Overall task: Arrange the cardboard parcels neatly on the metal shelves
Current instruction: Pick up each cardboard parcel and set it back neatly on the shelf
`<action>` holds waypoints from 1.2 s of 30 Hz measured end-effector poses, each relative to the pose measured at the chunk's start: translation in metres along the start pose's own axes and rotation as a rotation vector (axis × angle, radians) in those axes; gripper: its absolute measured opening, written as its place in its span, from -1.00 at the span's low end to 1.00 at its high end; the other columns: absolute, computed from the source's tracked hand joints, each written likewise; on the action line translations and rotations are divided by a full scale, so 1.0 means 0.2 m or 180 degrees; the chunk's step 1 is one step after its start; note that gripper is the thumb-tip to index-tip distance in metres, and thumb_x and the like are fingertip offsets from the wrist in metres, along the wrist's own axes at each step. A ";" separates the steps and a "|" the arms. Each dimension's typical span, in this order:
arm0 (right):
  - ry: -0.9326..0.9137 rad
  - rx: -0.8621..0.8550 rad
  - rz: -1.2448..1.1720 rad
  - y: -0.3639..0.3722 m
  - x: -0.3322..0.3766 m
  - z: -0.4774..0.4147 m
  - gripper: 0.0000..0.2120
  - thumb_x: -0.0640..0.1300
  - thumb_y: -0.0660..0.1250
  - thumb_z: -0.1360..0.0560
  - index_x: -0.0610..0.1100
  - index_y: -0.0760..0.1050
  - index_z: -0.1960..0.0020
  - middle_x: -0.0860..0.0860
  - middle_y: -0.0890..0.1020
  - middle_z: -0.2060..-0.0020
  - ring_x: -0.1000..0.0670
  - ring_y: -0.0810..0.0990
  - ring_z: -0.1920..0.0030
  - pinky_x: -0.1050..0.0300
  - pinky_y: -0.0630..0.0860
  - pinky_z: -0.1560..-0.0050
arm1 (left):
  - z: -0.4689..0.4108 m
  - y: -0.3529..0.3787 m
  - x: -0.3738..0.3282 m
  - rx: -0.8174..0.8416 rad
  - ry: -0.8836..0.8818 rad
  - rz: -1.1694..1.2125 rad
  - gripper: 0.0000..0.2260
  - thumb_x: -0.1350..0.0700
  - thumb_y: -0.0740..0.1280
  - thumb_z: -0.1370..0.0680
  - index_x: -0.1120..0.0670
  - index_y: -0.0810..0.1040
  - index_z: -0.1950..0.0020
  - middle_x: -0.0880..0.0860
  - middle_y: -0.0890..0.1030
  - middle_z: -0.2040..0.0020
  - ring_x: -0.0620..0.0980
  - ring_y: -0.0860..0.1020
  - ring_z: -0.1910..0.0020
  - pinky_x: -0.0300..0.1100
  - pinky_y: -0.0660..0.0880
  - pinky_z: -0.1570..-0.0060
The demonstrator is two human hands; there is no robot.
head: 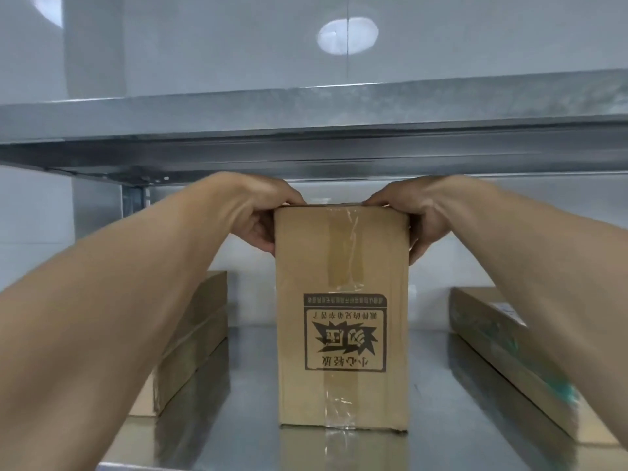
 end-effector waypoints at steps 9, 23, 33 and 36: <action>-0.0225 -0.0058 -0.0389 -0.05 -0.07 0.05 -0.72 0.04 0.37 -0.61 -0.16 0.53 -0.17 -0.21 0.65 -0.03 -0.26 0.66 -0.03 -0.37 0.60 -0.05 | 0.11 0.06 -0.04 -0.0148 0.0357 0.0521 -0.63 -0.12 0.31 -0.64 0.20 0.56 -0.16 0.14 0.66 0.13 0.04 0.68 0.42 -0.19 0.55 0.54; -0.0450 -0.0582 -0.1714 -0.38 -0.41 0.01 -0.71 -0.09 0.11 -0.72 -0.08 0.53 0.08 -0.05 0.68 0.38 -0.09 0.69 0.25 -0.19 0.55 0.12 | -0.07 0.53 1.00 0.0152 -0.0909 0.1572 -0.46 -0.21 0.25 -0.64 0.24 0.36 -0.35 0.29 0.55 -0.09 0.26 0.65 0.01 0.07 0.66 0.04; -0.0158 -0.0670 -0.1924 -0.32 -0.74 -0.01 -0.63 -0.16 0.04 -0.72 -0.11 0.57 0.09 -0.07 0.71 0.29 -0.06 0.72 0.35 -0.17 0.69 0.35 | 0.04 0.51 0.72 0.0270 -0.0273 0.2677 -0.69 -0.13 0.22 -0.66 0.07 0.59 -0.14 0.16 0.67 0.02 0.16 0.63 0.01 0.11 0.58 0.03; -0.0091 -0.0606 -0.1960 -0.20 -0.90 -0.07 -0.68 -0.13 0.09 -0.73 -0.12 0.58 0.02 -0.07 0.72 0.26 -0.08 0.70 0.29 -0.11 0.69 0.28 | 0.04 0.42 0.73 0.0053 -0.0181 0.2773 -0.76 -0.07 0.26 -0.62 0.06 0.58 -0.12 0.17 0.63 -0.09 0.16 0.61 -0.06 0.12 0.56 -0.12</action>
Point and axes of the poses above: each hand's wrist, its own z-axis away from the middle knuckle, its own y-axis out of the palm, x = y × z, the point moved 7 cm from there along -z, towards the middle knuckle
